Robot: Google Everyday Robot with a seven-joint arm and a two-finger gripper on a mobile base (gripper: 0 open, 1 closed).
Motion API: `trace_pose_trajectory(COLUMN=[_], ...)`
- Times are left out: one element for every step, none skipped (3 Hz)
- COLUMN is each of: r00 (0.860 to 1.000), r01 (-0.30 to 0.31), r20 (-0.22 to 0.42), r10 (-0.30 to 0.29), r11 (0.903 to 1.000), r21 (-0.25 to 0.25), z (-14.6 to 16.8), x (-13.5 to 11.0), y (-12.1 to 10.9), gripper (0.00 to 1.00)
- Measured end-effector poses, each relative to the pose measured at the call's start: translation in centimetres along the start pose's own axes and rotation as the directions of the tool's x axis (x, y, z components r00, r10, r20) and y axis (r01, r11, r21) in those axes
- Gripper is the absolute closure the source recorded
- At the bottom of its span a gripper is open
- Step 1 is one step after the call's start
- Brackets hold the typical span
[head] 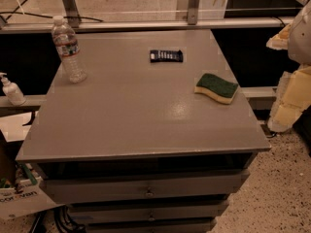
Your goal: Move sponge near water bottle
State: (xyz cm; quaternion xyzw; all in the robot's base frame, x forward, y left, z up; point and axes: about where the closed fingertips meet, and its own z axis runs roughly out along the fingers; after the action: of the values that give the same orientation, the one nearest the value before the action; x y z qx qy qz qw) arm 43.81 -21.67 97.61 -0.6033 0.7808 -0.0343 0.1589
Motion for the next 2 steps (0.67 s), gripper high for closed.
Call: trace_pose_trajectory(r00=[1.000,0.999], r01=[0.000,-0.020], r20=[0.000,0.047], r10=[0.000,0.021], r11=[1.0000,0.9997], r21=[0.000,-0.016], z=[0.00,0.87], x=[0.00,-0.04], y=[0.00,-0.51], gripper=[0.00,0.00])
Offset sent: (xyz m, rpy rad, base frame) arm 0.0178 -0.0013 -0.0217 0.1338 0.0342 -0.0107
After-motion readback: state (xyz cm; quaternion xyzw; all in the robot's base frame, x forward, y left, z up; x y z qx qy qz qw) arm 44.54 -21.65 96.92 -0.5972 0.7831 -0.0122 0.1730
